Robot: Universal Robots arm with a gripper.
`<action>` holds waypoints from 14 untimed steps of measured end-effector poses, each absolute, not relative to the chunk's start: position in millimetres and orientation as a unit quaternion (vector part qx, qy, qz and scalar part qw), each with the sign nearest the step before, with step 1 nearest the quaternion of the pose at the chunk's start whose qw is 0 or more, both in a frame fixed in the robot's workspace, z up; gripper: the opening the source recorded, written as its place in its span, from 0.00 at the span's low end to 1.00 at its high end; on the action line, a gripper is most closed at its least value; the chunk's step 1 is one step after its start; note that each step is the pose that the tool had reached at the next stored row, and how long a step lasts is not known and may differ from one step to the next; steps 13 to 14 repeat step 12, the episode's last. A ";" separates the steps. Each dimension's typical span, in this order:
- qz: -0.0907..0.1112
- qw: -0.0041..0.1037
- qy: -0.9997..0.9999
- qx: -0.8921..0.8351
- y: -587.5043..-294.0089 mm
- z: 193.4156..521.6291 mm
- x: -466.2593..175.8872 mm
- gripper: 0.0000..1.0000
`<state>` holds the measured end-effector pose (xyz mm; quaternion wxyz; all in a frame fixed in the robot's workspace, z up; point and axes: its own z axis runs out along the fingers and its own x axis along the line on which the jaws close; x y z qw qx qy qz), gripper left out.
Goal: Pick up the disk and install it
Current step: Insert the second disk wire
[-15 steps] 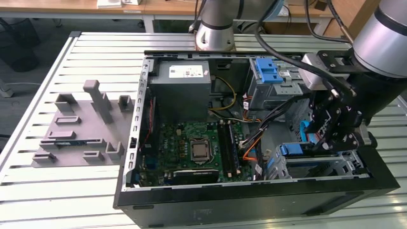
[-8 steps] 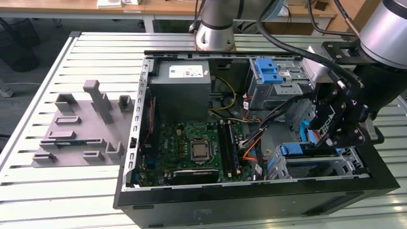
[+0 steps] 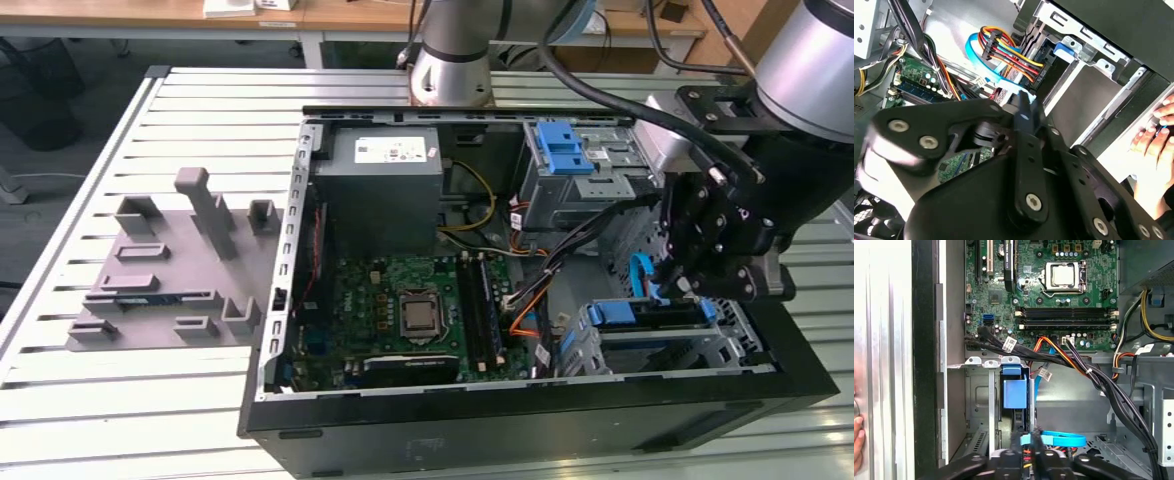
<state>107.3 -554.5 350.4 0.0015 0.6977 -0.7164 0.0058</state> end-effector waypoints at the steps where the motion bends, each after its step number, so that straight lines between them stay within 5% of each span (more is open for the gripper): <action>1: 0.006 0.002 -0.716 0.698 -554.5 350.5 107.2 0.20; 5: 0.006 0.002 -0.716 0.698 -554.5 350.4 107.2 0.11; 14: 0.006 0.002 -0.716 0.698 -554.5 350.4 107.3 0.11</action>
